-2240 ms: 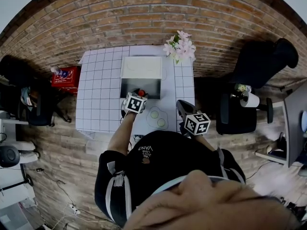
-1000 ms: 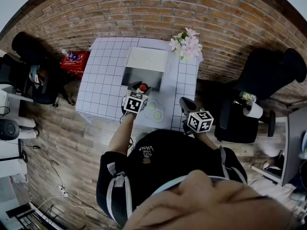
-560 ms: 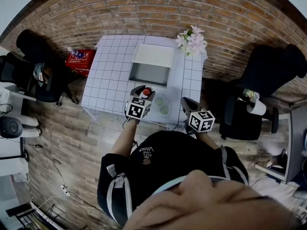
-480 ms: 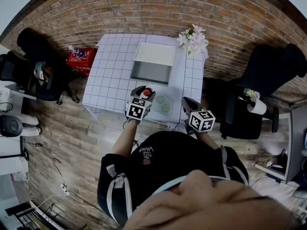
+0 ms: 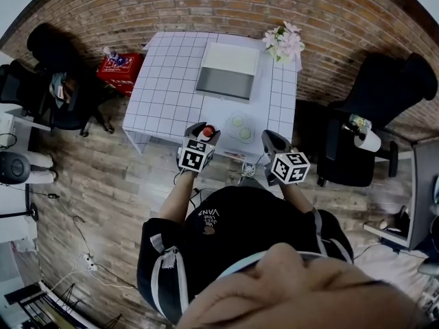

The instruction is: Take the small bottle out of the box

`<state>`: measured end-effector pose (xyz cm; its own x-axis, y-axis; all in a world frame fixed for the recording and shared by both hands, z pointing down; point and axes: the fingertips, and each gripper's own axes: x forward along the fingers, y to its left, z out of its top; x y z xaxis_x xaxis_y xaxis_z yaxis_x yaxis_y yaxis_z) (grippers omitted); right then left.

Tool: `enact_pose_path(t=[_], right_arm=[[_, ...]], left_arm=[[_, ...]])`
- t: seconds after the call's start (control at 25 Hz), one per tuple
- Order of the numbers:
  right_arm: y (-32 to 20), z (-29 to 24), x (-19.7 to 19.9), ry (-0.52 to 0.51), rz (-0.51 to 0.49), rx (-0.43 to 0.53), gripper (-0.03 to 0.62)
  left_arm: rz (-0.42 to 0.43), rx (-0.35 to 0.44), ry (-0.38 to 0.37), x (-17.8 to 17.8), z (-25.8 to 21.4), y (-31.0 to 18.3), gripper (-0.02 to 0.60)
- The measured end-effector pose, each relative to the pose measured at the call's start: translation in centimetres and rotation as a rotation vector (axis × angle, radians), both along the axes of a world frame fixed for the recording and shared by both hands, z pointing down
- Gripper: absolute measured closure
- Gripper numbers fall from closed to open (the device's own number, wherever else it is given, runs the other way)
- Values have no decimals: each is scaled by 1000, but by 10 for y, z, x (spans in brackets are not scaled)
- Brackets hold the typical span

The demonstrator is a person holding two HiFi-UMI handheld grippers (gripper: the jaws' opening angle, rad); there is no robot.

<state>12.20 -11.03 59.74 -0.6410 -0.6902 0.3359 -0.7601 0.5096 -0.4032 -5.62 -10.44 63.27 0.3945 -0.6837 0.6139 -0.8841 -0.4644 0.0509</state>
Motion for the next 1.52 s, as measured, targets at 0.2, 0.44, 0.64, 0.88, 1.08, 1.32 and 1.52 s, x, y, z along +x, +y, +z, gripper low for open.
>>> enact_pose_path(t=[0.2, 0.44, 0.64, 0.88, 1.08, 1.32, 1.52], right_arm=[[38, 0, -1, 8, 23, 0, 591], [78, -4, 0, -2, 68, 18, 591], [110, -1, -4, 3, 91, 9, 591], [131, 2, -13, 16, 92, 3, 591], [133, -1, -18, 19, 58, 12, 591], [128, -5, -14, 45, -23, 16, 591], [123, -9, -5, 56, -87, 15, 591]], left_arm=[[-2, 8, 3, -10, -3, 37, 354], [0, 20, 11, -19, -10, 79, 354], [2, 31, 26, -26, -15, 109, 354], [-9, 37, 45, -34, -16, 140, 354], [-33, 46, 43, -36, -19, 154, 354], [-93, 52, 51, -29, -25, 160, 354], [-147, 56, 83, -10, -38, 163, 353]])
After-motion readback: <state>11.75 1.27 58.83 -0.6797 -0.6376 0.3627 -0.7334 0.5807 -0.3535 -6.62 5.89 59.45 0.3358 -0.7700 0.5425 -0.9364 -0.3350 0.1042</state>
